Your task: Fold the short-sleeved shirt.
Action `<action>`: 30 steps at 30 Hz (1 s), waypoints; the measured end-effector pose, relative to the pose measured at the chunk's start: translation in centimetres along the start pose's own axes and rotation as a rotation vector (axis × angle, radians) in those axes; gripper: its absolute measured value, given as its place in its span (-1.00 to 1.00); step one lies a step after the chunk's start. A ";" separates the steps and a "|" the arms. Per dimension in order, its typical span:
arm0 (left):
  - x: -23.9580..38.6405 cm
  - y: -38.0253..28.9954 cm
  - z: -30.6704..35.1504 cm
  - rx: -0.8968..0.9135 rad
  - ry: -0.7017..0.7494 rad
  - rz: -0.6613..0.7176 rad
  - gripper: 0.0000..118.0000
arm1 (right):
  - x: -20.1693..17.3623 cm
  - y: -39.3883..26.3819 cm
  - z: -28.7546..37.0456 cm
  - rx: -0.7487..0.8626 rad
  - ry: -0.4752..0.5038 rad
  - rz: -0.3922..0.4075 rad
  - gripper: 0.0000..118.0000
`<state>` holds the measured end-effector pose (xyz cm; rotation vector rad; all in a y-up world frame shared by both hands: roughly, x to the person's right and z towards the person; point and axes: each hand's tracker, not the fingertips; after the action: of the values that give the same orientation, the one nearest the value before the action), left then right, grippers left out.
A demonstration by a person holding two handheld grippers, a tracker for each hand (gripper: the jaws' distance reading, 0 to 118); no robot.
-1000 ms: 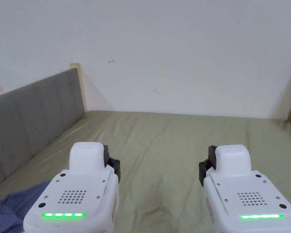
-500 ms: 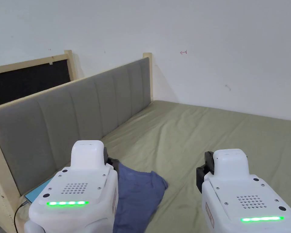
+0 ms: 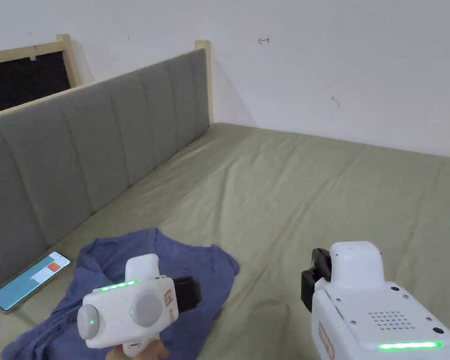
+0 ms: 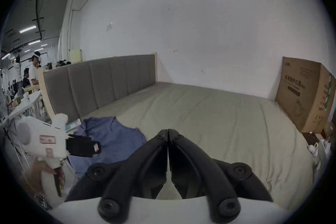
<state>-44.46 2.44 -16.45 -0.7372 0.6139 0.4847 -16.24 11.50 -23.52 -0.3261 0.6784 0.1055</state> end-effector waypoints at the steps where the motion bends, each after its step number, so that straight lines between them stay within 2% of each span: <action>1: -0.1 0.0 -1.4 -0.026 0.012 -0.003 0.96 | 0.1 -0.3 -0.5 -0.015 0.000 -0.007 -0.95; 6: 0.0 0.4 -6.7 -0.112 0.062 -0.060 0.96 | 0.4 -1.5 -2.6 -0.075 -0.009 0.004 -0.95; 10: 0.7 -0.1 -10.5 -0.248 0.141 -0.154 0.97 | 0.6 -2.2 -3.8 -0.115 -0.003 -0.003 -0.95; 12: 1.1 -0.1 -10.1 -0.215 0.146 -0.167 0.96 | 0.8 -2.4 -4.1 -0.128 -0.003 -0.010 -0.95; 13: 1.1 0.2 -9.5 -0.208 0.135 -0.164 0.88 | 0.9 -2.6 -4.2 -0.132 -0.004 -0.015 -0.95; 14: 1.1 0.4 -8.7 -0.178 0.117 -0.169 0.67 | 1.0 -2.7 -4.1 -0.137 -0.004 -0.022 -0.95; 15: 1.3 0.6 -8.2 -0.153 0.127 -0.195 0.33 | 1.1 -2.8 -4.2 -0.145 -0.005 -0.030 -0.95; 16: 1.4 1.1 -7.8 -0.151 0.159 -0.232 -0.11 | 1.2 -3.0 -4.3 -0.154 -0.005 -0.045 -0.95; 18: 1.1 1.2 -7.8 -0.171 0.234 -0.281 -0.77 | 1.5 -3.2 -4.2 -0.166 0.002 -0.080 -0.95; 20: -0.2 1.4 -7.8 -0.204 0.134 -0.185 -0.83 | 1.8 -3.4 -3.8 -0.170 0.005 -0.103 -0.95; 21: -0.4 1.6 -7.6 -0.196 0.137 -0.167 -0.83 | 2.0 -3.5 -3.7 -0.171 0.006 -0.108 -0.95; 26: -1.0 3.8 -5.7 -0.209 0.079 -0.116 -0.83 | 3.5 -3.2 -2.6 -0.165 -0.030 -0.126 -0.95; 27: -0.9 4.3 -4.8 -0.194 0.061 -0.071 -0.83 | 4.0 -3.0 -2.3 -0.157 -0.034 -0.136 -0.95; 30: 0.9 6.1 -2.0 -0.128 -0.007 -0.084 -0.83 | 5.5 -2.3 -1.0 -0.130 -0.064 -0.139 -0.95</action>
<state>-48.09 5.09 -21.04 -0.8789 0.5466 0.4523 -12.15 8.99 -27.12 -0.4921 0.5849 0.0274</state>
